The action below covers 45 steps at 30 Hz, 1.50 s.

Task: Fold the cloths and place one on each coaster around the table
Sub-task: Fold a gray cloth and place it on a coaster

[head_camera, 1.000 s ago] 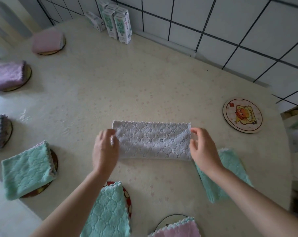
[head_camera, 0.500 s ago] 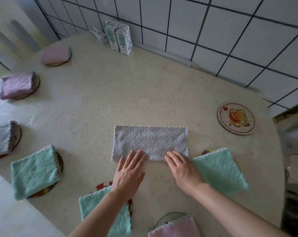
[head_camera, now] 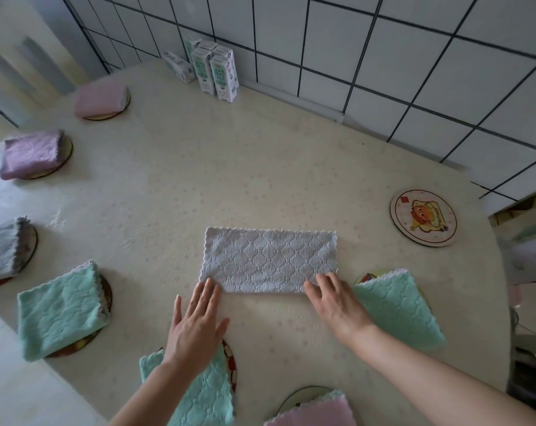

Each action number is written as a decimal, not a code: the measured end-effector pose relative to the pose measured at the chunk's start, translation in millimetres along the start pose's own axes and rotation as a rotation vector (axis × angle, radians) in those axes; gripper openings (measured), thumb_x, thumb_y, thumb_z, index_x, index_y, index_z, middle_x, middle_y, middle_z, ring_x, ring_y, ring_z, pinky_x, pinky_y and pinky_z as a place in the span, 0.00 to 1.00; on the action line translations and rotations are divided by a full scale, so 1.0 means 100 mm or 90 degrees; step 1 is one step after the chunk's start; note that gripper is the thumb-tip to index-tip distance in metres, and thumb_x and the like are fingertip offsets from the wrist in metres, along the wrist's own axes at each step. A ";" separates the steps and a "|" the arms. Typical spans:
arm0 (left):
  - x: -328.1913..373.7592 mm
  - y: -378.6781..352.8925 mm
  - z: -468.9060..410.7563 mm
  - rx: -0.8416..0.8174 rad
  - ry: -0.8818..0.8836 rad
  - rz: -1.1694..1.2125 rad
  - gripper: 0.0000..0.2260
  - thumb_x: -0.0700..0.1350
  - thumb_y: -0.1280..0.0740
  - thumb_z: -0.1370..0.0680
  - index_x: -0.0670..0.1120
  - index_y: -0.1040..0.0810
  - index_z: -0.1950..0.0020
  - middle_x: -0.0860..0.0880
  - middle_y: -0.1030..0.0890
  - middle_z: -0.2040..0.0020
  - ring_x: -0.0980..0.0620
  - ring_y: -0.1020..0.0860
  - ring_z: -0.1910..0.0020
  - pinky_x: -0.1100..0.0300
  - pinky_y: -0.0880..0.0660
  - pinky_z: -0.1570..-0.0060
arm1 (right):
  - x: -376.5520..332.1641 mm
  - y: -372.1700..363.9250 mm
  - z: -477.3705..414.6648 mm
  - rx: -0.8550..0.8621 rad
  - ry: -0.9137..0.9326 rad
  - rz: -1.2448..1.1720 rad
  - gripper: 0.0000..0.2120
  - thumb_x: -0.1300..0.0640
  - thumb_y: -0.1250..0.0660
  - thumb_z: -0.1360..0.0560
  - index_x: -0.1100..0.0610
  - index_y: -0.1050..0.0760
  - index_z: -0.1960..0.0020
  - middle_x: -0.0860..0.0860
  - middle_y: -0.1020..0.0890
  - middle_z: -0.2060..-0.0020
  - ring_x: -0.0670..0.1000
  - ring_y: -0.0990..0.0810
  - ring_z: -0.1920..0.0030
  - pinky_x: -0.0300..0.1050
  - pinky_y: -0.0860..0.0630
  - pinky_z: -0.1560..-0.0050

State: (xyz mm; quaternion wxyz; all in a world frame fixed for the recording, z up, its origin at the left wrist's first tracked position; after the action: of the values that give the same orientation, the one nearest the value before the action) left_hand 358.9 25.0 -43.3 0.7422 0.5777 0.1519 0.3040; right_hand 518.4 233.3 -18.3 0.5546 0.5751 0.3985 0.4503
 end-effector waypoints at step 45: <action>0.83 -0.04 0.90 -0.089 0.021 0.550 0.09 0.47 0.36 0.21 0.55 0.23 0.61 0.63 0.25 0.72 0.65 0.29 0.74 0.69 0.37 0.71 | -0.19 0.09 0.69 -0.432 0.186 -0.338 0.24 0.60 0.36 0.28 0.46 0.31 0.34 0.42 0.30 0.37 0.49 0.31 0.42 0.42 0.32 0.41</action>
State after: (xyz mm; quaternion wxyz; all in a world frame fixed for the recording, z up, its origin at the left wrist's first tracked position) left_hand 475.3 7.4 -11.1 0.5819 0.5317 -0.1128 0.6050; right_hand 579.0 195.4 -9.2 0.7460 0.1695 0.4359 0.4740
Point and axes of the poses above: each hand's wrist, its own z-axis away from the middle knuckle, its own y-axis out of the back of the hand, x = y × z, the point moved 6 cm from there along -z, towards the middle knuckle
